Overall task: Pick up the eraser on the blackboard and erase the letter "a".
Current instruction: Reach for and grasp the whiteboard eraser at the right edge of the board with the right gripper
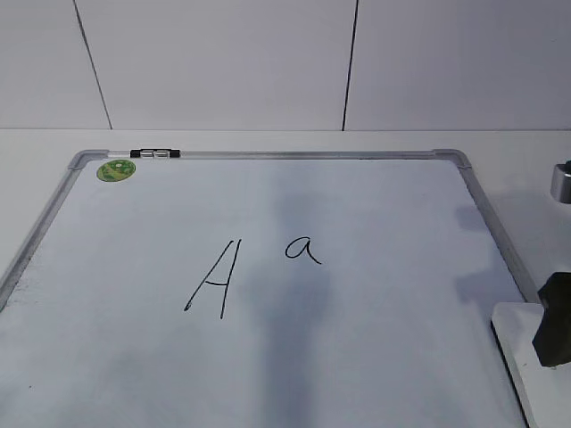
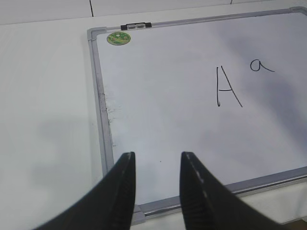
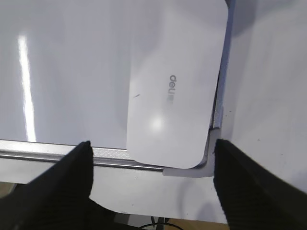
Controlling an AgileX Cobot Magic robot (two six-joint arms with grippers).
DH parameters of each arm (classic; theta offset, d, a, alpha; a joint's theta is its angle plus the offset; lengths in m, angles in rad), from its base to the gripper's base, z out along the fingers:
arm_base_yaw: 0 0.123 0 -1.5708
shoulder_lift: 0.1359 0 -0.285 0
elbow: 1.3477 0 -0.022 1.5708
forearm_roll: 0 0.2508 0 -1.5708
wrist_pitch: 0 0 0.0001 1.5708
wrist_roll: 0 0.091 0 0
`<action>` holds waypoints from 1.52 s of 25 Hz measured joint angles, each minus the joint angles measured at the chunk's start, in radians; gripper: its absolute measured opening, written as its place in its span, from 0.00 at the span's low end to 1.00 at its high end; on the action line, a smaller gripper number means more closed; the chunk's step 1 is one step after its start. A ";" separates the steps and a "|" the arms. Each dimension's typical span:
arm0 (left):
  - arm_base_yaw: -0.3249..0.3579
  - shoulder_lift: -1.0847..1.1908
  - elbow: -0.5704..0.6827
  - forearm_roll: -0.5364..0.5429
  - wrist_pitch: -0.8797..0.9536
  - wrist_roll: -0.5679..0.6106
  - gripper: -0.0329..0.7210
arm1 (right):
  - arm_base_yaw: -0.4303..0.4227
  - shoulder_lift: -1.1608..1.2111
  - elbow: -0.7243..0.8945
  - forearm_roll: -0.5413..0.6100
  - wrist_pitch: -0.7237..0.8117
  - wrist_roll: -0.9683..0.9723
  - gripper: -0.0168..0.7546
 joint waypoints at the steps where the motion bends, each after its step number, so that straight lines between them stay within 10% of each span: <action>1: 0.000 0.000 0.000 0.000 0.000 0.000 0.36 | 0.000 0.000 0.000 -0.004 0.000 0.000 0.82; 38: 0.000 0.000 0.000 -0.002 0.000 0.000 0.36 | 0.000 0.136 0.000 -0.054 -0.079 0.088 0.88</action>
